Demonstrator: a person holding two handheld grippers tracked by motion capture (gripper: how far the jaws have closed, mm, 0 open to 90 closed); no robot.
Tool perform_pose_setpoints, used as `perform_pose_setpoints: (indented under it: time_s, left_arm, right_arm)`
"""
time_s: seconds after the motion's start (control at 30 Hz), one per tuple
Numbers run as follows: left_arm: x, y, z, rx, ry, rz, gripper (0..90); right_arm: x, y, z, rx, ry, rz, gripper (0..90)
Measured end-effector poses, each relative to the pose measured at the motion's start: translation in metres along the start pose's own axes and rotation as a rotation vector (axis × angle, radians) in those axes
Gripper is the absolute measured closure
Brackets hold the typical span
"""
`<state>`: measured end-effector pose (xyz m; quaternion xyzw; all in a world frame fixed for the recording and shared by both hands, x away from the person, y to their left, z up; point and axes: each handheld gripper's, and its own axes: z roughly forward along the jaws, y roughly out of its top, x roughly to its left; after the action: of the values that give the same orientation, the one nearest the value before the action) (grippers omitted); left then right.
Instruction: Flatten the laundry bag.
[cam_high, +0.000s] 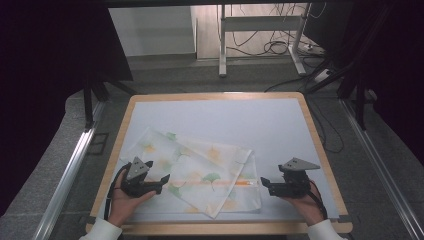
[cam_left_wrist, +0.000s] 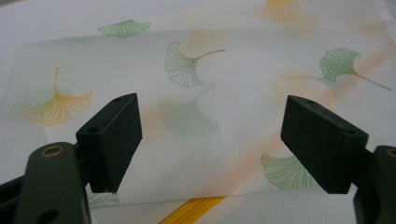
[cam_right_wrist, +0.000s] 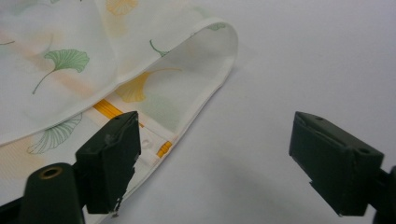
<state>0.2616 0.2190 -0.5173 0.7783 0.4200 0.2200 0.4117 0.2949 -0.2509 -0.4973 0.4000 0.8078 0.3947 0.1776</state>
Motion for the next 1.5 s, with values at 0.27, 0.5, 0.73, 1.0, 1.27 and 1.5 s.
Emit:
perform_pose_setpoints:
  time_s: [0.27,0.5,0.73,1.0,1.27,1.5]
  left_arm:
    - [0.0,0.0,-0.002,-0.018,0.007,-0.017,20.0]
    - [-0.001,-0.004,-0.005,-0.01,-0.011,-0.032,20.3]
    - [-0.002,-0.004,-0.006,-0.016,-0.023,-0.035,20.7]
    - [-0.002,-0.004,-0.007,-0.014,-0.022,-0.043,21.9]
    - [-0.002,-0.006,-0.013,-0.022,-0.023,-0.053,22.2]
    - [-0.002,-0.008,-0.014,-0.024,-0.028,-0.058,22.3]
  right_arm:
    - [0.003,0.001,-0.003,-0.016,0.006,-0.016,23.7]
    - [0.007,0.003,-0.003,-0.015,0.013,-0.024,25.2]
    - [0.01,0.005,-0.004,-0.019,0.008,-0.032,26.7]
    - [0.019,0.013,-0.003,-0.017,0.051,-0.064,29.3]
    - [0.049,0.041,0.003,-0.027,0.136,-0.144,32.9]
    - [0.082,0.057,0.022,0.001,0.207,-0.201,33.8]
